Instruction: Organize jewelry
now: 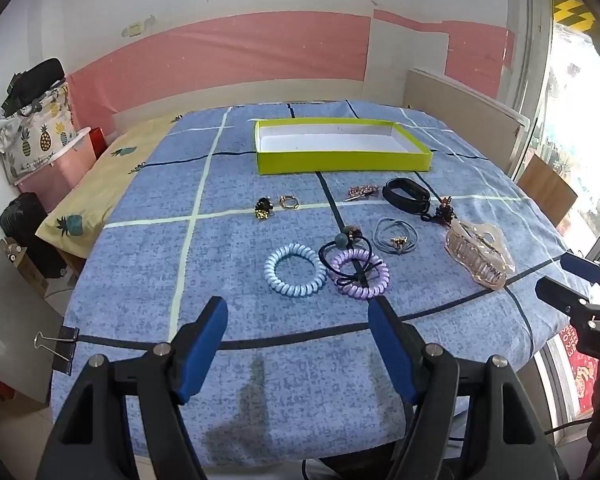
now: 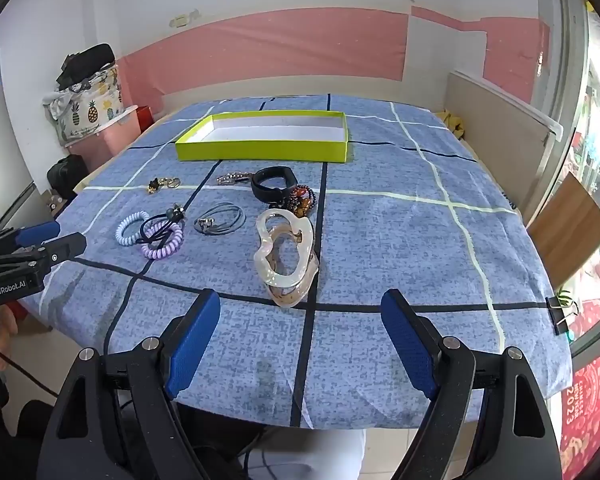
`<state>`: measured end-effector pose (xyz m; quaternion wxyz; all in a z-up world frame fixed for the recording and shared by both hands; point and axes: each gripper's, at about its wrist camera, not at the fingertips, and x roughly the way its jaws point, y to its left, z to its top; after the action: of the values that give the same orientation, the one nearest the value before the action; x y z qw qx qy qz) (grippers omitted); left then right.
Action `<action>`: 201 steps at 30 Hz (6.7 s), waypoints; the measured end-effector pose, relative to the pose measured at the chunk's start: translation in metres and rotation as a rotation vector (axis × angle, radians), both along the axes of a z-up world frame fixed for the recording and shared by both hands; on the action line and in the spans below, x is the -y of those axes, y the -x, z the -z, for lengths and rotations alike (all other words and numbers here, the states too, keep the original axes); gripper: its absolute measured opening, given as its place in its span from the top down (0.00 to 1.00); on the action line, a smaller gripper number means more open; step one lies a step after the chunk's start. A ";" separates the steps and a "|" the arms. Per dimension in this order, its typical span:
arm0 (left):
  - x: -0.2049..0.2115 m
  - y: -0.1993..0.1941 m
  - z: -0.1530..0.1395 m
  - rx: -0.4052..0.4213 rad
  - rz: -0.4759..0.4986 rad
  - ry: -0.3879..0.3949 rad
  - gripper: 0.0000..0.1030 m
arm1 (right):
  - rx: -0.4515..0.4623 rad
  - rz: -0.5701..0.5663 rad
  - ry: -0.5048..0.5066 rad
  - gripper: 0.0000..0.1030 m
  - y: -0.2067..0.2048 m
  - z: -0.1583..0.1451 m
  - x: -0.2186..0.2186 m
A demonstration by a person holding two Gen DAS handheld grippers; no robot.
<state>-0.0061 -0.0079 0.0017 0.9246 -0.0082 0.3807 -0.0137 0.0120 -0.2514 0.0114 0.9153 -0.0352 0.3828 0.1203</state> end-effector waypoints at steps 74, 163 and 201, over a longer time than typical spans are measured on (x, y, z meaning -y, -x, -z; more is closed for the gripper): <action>-0.006 0.000 0.004 -0.005 0.005 0.065 0.34 | 0.002 0.000 -0.006 0.20 0.001 0.002 -0.002; -0.020 -0.154 -0.032 0.039 0.103 0.079 0.91 | 0.090 -0.078 0.007 0.58 -0.143 -0.022 -0.024; -0.023 -0.346 0.038 -0.143 0.021 -0.040 0.91 | -0.110 -0.054 0.054 0.57 -0.358 0.041 -0.061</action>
<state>0.3403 0.0153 -0.0365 0.8948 0.0133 0.4461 -0.0151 0.3700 -0.1902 -0.0299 0.8880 -0.0633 0.4346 0.1362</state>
